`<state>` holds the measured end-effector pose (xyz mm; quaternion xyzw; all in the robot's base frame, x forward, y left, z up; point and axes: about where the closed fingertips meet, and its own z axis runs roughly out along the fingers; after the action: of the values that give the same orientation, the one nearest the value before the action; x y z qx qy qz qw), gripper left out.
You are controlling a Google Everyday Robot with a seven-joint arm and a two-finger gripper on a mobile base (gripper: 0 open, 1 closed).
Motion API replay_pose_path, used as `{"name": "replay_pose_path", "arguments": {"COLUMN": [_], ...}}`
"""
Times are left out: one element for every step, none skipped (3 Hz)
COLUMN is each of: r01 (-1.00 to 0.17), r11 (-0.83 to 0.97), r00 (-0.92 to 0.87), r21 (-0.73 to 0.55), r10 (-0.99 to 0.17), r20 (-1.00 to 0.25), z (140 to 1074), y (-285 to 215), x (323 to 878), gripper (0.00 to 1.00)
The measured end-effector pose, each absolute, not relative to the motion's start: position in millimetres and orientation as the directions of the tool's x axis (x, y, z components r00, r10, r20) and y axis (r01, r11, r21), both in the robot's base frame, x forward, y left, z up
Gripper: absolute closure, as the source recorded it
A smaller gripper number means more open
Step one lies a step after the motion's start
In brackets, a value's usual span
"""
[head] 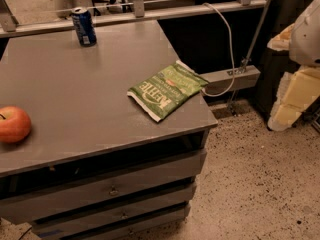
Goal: Move apple near pepsi can
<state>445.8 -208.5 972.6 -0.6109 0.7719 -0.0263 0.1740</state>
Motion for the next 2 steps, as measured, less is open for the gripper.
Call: {"name": "replay_pose_path", "arguments": {"r01": [-0.947,-0.961], "r11": [0.212,0.160], "r00": [-0.125,-0.026], "r21": [-0.241,-0.224], "r10": [-0.935,-0.862], "r20": [-0.331,-0.507], "z": [953.5,935.8], "y": [-180.2,-112.1], "x": [468.6,501.0], "gripper": [0.00,0.00]}}
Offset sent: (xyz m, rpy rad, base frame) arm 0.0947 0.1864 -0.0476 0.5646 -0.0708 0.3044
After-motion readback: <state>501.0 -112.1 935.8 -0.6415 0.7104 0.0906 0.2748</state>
